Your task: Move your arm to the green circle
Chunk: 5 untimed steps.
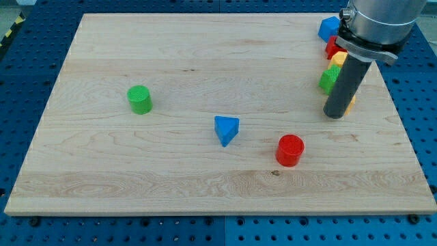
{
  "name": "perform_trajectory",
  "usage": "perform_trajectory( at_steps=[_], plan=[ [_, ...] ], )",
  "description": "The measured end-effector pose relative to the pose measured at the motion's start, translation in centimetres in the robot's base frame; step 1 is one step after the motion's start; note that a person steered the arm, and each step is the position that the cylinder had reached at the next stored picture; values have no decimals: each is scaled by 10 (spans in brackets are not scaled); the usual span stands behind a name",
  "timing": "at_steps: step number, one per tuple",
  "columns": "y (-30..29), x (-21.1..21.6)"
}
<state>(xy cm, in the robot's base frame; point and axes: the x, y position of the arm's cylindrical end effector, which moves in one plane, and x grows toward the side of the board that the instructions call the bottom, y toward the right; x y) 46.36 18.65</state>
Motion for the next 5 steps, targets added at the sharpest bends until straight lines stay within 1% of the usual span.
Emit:
perform_trajectory(
  at_steps=[1,2,3,5],
  plan=[
    [-52,0],
    [-108,-12],
    [-157,-33],
    [-298,-38]
  ],
)
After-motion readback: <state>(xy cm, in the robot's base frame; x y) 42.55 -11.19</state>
